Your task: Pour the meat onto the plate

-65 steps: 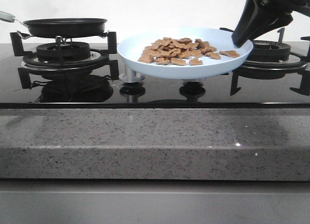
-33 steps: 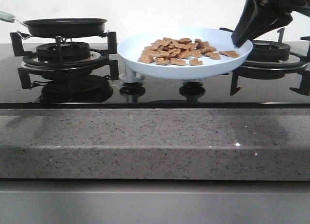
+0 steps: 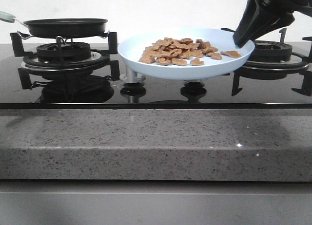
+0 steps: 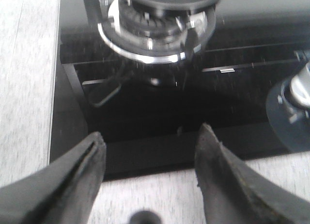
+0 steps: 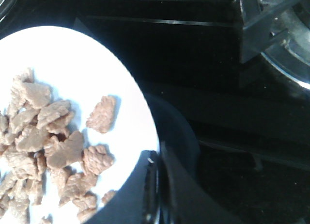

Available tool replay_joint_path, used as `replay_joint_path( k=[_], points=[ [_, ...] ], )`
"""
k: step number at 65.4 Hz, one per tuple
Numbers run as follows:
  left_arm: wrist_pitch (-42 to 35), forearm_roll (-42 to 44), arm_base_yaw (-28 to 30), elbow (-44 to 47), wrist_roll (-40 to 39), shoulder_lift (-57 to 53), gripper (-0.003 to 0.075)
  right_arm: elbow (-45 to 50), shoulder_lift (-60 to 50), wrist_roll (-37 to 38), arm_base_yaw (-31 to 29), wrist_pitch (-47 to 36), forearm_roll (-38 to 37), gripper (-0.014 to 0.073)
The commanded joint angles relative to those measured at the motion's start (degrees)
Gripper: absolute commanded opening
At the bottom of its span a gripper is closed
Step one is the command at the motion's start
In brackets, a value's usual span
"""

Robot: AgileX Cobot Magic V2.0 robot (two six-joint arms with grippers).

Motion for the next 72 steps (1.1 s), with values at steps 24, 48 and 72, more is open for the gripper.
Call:
replay_joint_path(
  k=[24,48,72],
  points=[
    [-3.9,-0.6,-0.5,-0.5,-0.5,-2.0,0.0402,-1.6,-2.5,-0.4,-0.1,-2.8,1.4,-0.0068],
    [-4.1,-0.6,-0.5,-0.5,-0.5,-2.0,0.0402,-1.6,-2.5,-0.4,-0.1,-2.8,1.5,-0.0068],
    [-4.1,-0.6,-0.5,-0.5,-0.5,-2.0,0.0384,-3.5,-2.4,-0.5,-0.1,-2.3,1.4,-0.0068]
  ],
)
